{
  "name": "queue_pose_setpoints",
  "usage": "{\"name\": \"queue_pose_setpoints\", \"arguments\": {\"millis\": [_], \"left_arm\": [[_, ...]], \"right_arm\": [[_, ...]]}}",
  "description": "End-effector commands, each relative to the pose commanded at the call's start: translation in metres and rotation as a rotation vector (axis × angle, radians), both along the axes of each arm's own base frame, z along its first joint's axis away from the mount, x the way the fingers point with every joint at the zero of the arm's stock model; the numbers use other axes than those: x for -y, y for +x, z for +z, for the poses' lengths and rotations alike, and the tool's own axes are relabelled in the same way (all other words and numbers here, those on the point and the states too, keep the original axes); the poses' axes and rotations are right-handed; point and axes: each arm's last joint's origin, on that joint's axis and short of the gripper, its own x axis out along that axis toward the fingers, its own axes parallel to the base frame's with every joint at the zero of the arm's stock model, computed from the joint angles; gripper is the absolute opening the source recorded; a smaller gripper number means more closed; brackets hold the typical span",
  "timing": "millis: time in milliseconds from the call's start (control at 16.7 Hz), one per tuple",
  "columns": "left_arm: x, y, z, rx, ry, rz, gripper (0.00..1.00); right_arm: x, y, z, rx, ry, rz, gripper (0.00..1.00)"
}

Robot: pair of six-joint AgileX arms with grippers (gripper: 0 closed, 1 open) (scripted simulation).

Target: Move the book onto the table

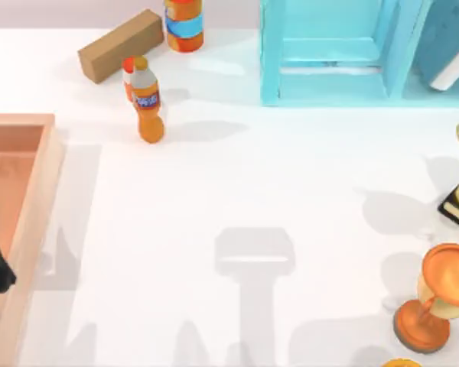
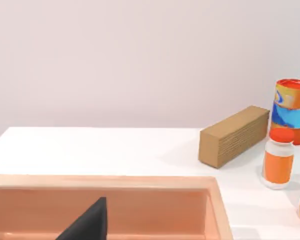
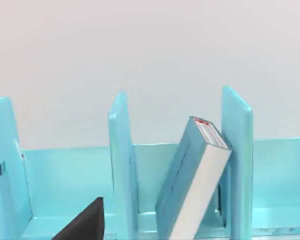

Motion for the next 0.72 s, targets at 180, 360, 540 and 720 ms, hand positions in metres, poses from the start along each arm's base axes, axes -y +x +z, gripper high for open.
{"name": "queue_pose_setpoints", "arguments": {"millis": [180,360,540,720], "left_arm": [[0.0,0.0,0.0,0.0,0.0,0.0,1.0],[0.0,0.0,0.0,0.0,0.0,0.0,1.0],[0.0,0.0,0.0,0.0,0.0,0.0,1.0],[0.0,0.0,0.0,0.0,0.0,0.0,1.0]], "right_arm": [[0.0,0.02,0.054,0.04,0.048,0.034,1.0],[0.002,0.072,0.093,0.01,0.1,0.077,1.0],[0.01,0.154,0.09,-0.108,0.161,0.112,1.0],[0.024,0.227,0.046,-0.25,0.224,0.129,1.0]]}}
